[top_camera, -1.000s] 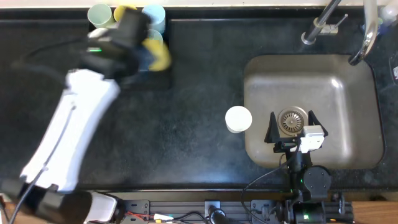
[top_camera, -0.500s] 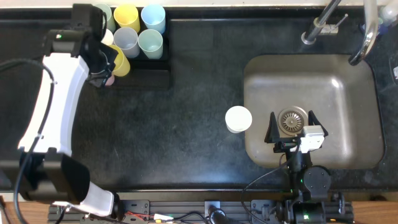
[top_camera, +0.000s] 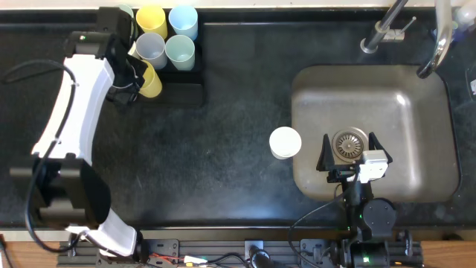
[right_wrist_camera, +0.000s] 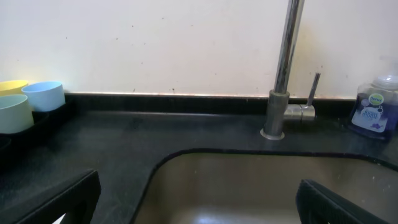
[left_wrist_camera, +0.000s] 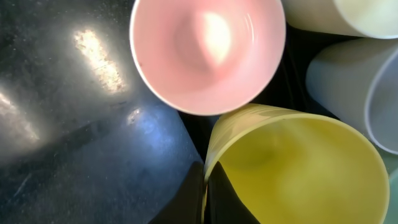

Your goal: Store Cups

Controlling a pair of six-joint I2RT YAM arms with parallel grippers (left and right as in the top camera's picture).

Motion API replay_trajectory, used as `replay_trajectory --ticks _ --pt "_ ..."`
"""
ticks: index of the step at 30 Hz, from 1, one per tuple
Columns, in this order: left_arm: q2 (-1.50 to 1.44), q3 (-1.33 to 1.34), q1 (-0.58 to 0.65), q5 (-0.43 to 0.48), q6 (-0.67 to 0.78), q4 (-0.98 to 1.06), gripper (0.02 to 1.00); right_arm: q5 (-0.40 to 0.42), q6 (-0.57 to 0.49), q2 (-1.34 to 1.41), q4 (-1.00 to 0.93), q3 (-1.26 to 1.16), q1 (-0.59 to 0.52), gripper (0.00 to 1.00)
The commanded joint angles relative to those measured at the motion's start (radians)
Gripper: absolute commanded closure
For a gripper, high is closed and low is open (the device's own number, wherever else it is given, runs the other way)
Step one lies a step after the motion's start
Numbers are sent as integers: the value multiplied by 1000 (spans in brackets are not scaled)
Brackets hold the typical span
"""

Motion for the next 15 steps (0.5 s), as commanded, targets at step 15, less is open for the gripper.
replay_trajectory --ticks 15 --pt "105 -6 -35 -85 -11 40 980 -4 -3 -8 5 -14 -3 3"
